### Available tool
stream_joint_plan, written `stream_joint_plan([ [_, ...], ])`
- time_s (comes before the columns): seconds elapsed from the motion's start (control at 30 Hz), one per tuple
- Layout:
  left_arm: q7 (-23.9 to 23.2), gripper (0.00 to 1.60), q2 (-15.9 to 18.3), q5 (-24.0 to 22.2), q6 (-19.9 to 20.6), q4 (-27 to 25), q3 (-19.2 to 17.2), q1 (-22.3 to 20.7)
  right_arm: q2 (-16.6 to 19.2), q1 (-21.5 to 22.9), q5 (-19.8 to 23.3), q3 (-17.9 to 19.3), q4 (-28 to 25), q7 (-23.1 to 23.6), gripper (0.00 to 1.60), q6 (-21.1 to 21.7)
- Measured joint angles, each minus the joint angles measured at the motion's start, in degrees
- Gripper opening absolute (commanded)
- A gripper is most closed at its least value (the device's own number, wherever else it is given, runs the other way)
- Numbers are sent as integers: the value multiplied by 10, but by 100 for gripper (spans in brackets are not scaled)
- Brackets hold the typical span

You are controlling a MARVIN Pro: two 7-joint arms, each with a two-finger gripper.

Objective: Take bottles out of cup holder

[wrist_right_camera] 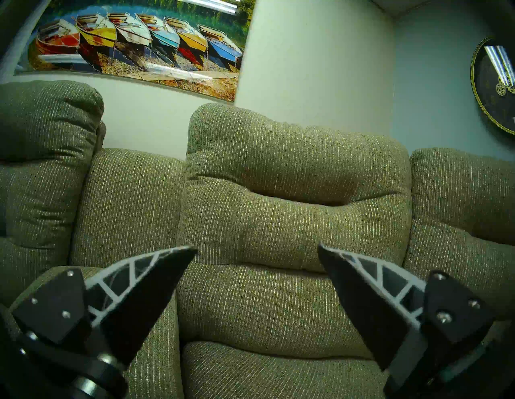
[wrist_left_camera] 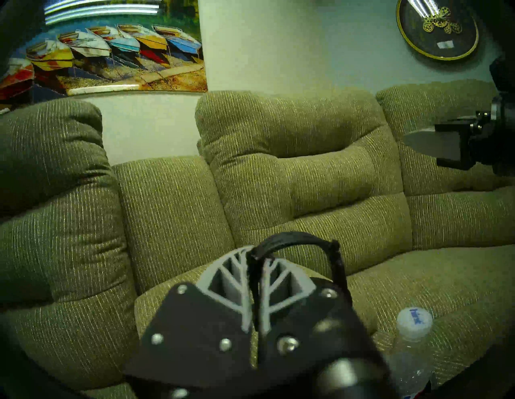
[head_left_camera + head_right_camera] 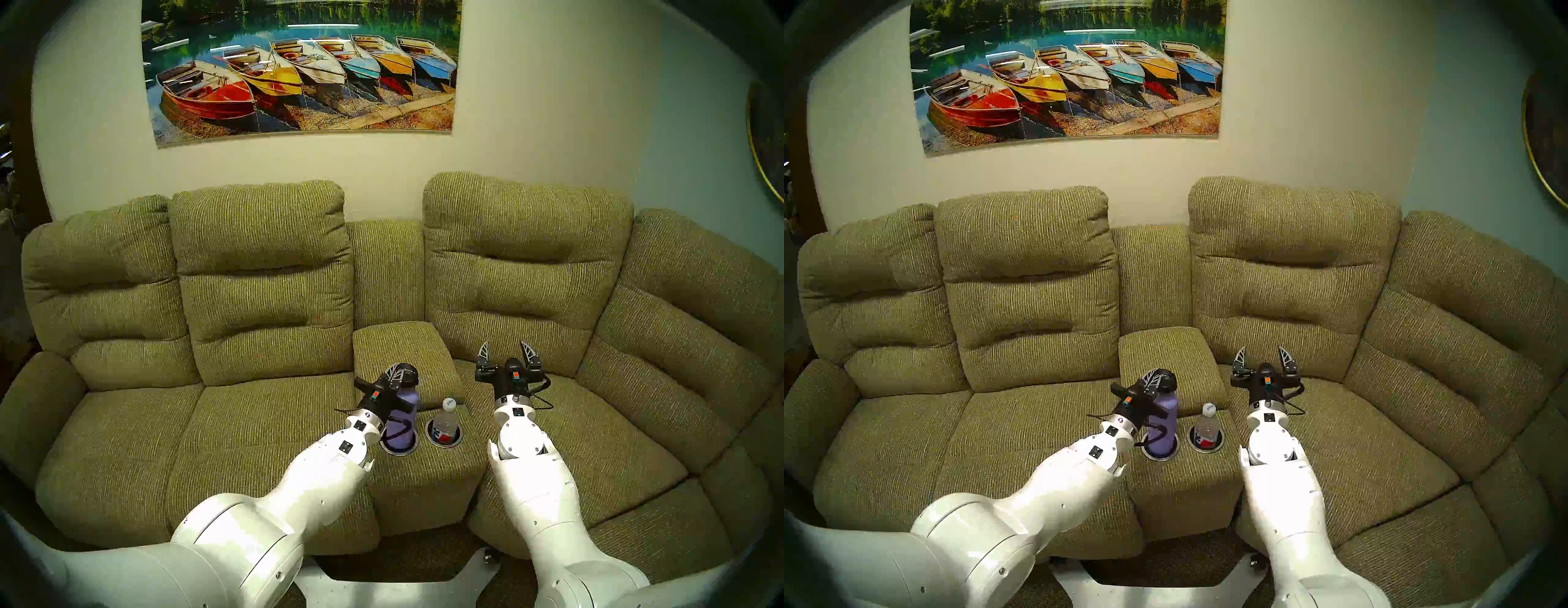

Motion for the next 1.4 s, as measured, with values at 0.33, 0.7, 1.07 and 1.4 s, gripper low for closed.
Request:
stream_joint_plan([
  [0.33, 3, 0, 23, 15, -34, -66, 4, 25, 0, 0, 0, 0, 2, 0, 160, 0],
  [0.7, 8, 0, 47, 27, -63, -140, 4, 56, 0, 0, 0, 0, 3, -1, 160, 0],
  [1.07, 13, 0, 78, 24, -68, -215, -6, 109, 0, 1, 0, 0, 5, -1, 160, 0],
  [1.4, 24, 0, 119, 14, -68, -281, -27, 162, 0, 1, 0, 0, 6, -1, 160, 0],
])
